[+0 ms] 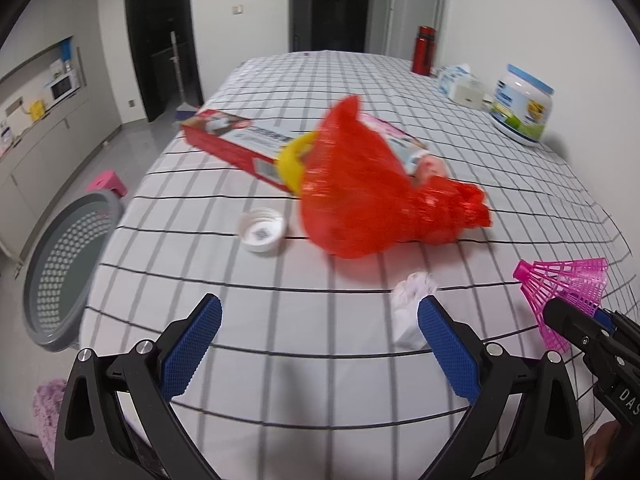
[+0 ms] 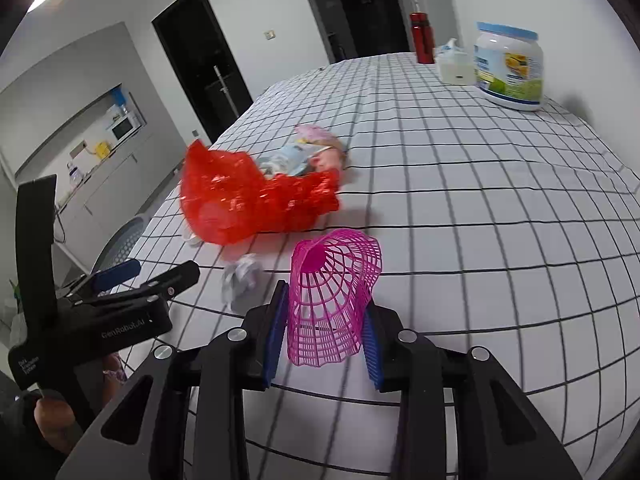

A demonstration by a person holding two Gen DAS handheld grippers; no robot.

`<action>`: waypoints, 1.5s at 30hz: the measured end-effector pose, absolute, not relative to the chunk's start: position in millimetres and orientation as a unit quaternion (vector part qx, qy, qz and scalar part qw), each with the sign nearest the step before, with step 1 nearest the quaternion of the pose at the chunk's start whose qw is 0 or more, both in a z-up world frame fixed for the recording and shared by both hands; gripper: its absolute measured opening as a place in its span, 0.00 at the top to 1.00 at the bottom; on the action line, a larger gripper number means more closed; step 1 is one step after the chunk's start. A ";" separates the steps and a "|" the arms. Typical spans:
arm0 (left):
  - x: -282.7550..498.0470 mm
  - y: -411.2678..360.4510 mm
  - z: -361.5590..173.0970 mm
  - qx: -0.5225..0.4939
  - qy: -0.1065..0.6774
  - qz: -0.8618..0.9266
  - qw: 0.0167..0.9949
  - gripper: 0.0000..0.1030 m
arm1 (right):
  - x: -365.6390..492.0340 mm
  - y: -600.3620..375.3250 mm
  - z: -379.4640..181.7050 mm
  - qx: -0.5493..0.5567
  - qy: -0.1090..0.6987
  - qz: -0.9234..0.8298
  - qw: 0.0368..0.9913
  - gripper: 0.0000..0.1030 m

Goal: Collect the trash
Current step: 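Grasp the crumpled white paper with the left gripper while the right holds the shuttlecock, then carry both items over the grey basket and open both grippers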

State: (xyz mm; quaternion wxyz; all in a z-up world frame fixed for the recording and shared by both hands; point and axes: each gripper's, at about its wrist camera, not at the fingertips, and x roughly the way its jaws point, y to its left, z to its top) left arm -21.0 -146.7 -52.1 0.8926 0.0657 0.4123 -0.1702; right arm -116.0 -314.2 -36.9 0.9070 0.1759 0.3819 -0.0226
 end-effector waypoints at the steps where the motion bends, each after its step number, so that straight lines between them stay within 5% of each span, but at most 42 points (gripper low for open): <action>1: -21.3 -152.2 -53.4 0.068 0.411 -0.175 0.892 0.06 | -118.1 -315.8 -37.5 0.179 0.381 -0.025 0.907 0.68; 12: -22.0 -198.4 -75.4 0.105 0.420 -0.207 0.878 0.08 | -126.9 -334.6 -50.3 0.199 0.382 -0.034 0.902 0.68; 22: -20.1 -194.8 -82.9 0.096 0.443 -0.228 0.862 0.70 | -123.5 -333.4 -53.2 0.200 0.386 -0.036 0.900 0.68; 45: -10.5 -11.1 -32.7 0.049 0.385 -0.100 0.916 0.70 | -55.9 -185.3 -12.8 0.123 0.386 0.103 0.908 0.68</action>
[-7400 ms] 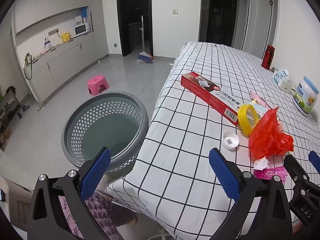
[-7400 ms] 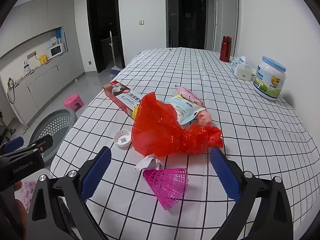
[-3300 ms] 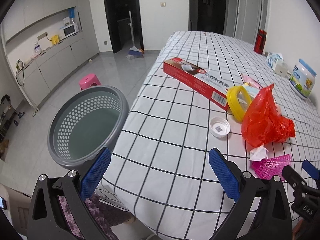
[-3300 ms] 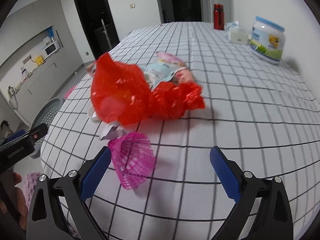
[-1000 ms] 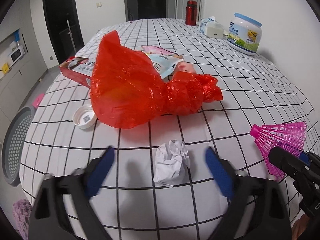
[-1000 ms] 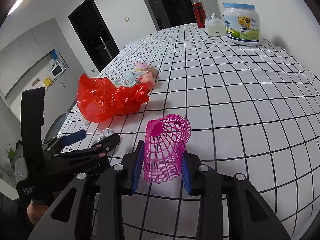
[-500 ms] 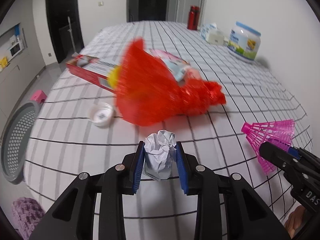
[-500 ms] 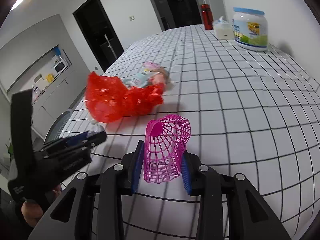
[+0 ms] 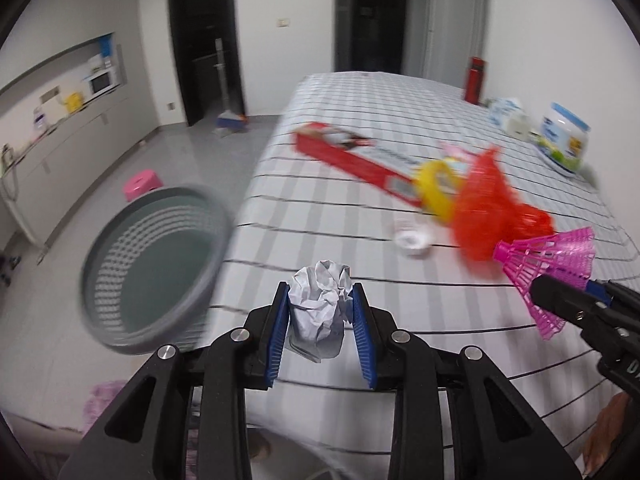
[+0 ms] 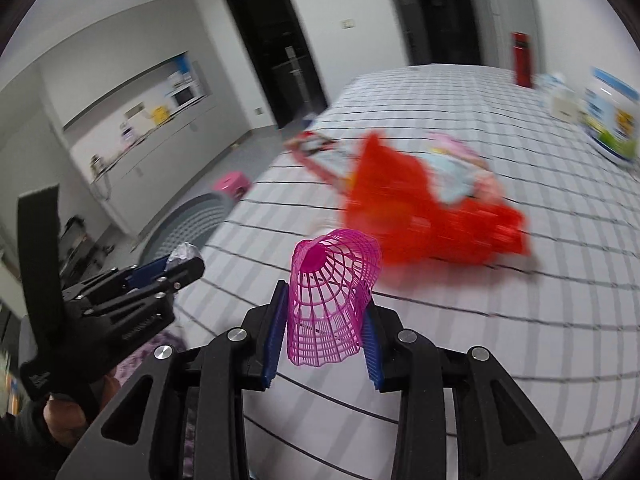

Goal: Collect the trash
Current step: 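Carry both items over the grey basket and open both grippers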

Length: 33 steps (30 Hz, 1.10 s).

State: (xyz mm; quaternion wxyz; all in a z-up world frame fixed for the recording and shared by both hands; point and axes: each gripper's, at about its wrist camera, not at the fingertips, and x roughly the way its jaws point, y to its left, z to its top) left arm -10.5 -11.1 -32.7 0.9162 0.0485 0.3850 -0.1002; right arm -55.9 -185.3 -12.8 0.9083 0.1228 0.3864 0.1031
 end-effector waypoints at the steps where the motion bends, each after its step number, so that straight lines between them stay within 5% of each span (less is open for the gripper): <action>1: -7.6 1.0 -33.7 0.045 0.385 -0.090 0.917 0.70 | -50.1 -176.2 -11.5 0.119 0.387 0.112 0.907 0.68; 18: 88.7 180.1 -78.0 -0.032 0.429 0.028 0.903 0.70 | 96.4 14.0 -27.6 0.044 0.433 0.235 0.869 0.68; 33: 117.5 219.6 -112.0 -0.082 0.447 0.016 0.891 0.67 | 149.3 75.4 -66.6 0.024 0.483 0.255 0.837 0.68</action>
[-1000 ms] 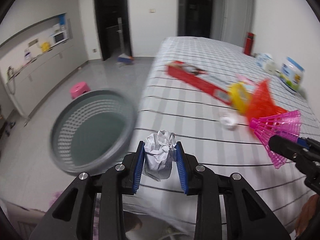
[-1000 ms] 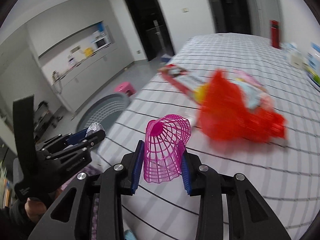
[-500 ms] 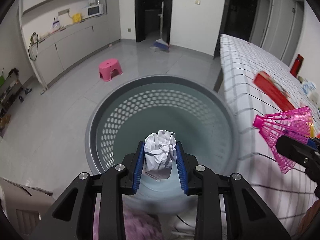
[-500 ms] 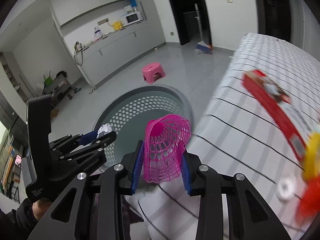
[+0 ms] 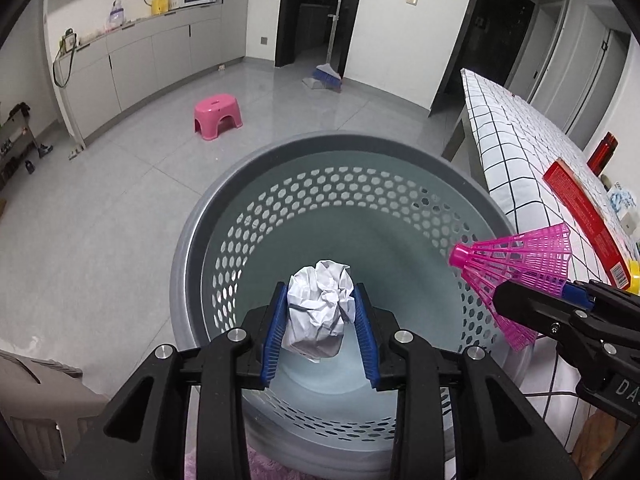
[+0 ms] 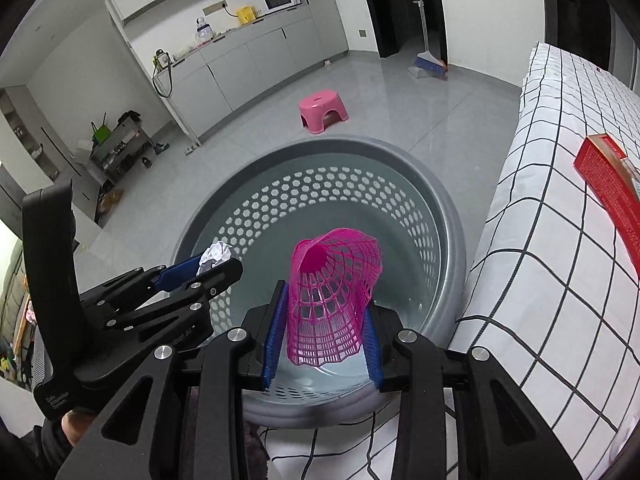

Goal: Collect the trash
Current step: 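Carry both items over the grey basket and open both grippers, then move both tools back from the basket to the table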

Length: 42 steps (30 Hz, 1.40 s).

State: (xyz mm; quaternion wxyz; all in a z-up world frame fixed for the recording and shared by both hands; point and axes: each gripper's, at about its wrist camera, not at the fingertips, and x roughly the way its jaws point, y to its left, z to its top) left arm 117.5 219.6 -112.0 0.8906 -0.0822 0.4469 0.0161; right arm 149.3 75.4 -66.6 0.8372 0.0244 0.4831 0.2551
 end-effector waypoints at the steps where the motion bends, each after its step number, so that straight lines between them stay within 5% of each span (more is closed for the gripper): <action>1: 117.0 221.2 -112.7 -0.084 0.448 0.018 0.890 0.64 | 152.5 76.9 -67.0 0.023 0.483 0.255 0.837 0.68; 5: 116.3 225.9 -113.0 -0.090 0.444 0.029 0.891 0.40 | 153.8 80.7 -63.4 0.019 0.475 0.252 0.843 0.58; 7: 113.4 228.5 -110.5 -0.094 0.437 0.033 0.894 0.37 | 153.4 81.0 -63.7 0.015 0.475 0.251 0.843 0.58; 29: 106.9 227.8 -99.9 -0.080 0.419 0.053 0.903 0.34 | 144.0 77.2 -58.1 0.015 0.461 0.251 0.851 0.58; 42: 86.5 212.2 -73.7 -0.061 0.398 0.060 0.913 0.24 | 112.5 52.0 -26.4 0.023 0.417 0.242 0.876 0.42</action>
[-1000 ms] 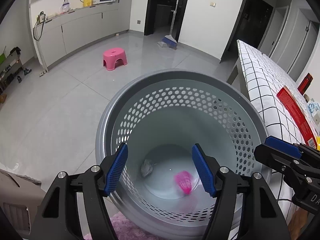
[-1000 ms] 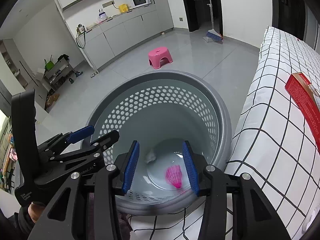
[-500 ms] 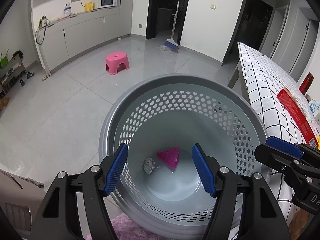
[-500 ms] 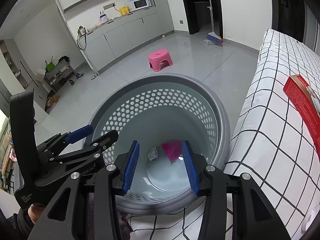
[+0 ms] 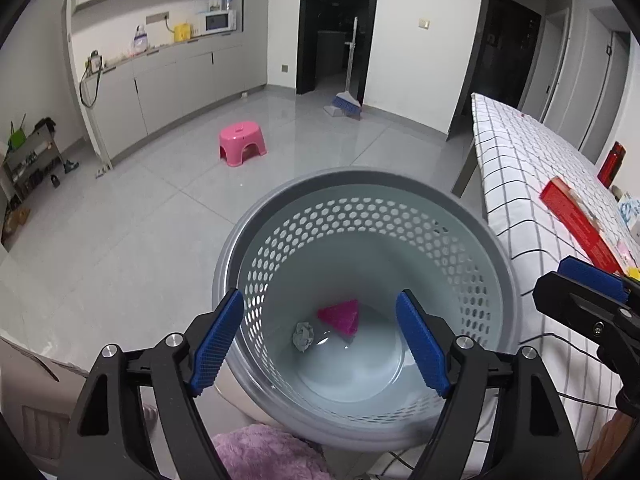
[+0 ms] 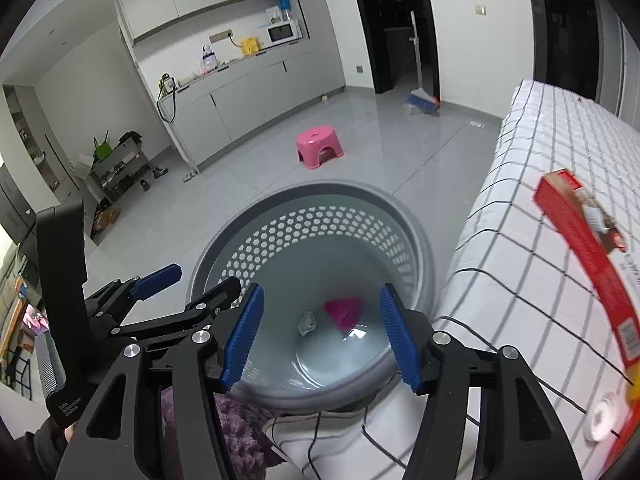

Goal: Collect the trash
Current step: 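Move both tools back from the basket to the table, then grasp the red plastic bag with the right gripper while the left grasps the white bottle cap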

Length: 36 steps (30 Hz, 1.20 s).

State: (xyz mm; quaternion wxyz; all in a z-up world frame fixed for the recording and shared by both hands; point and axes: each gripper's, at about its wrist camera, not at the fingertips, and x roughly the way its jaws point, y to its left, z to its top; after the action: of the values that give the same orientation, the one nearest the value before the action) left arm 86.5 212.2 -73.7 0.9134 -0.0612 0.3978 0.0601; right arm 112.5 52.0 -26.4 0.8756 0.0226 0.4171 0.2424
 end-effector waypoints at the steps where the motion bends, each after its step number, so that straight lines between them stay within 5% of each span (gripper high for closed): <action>1: 83.4 208.8 -70.0 -0.060 0.395 0.058 0.915 0.23 | 108.5 48.4 -23.7 0.023 0.414 0.240 0.878 0.42; 22: 38.2 81.2 -35.4 -0.048 0.385 -0.038 0.921 0.17 | 0.1 -113.7 13.5 0.037 0.362 0.103 0.926 0.31; 36: 25.3 -8.3 -36.4 0.005 0.395 -0.089 0.914 0.14 | -29.5 -242.7 -13.5 0.042 0.381 0.027 0.923 0.27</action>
State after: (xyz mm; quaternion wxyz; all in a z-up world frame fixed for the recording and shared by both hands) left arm 25.3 -8.3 -36.4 0.9142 0.0052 0.3953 -0.0891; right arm -29.5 -242.7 -13.5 0.9233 0.0417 0.3809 0.0272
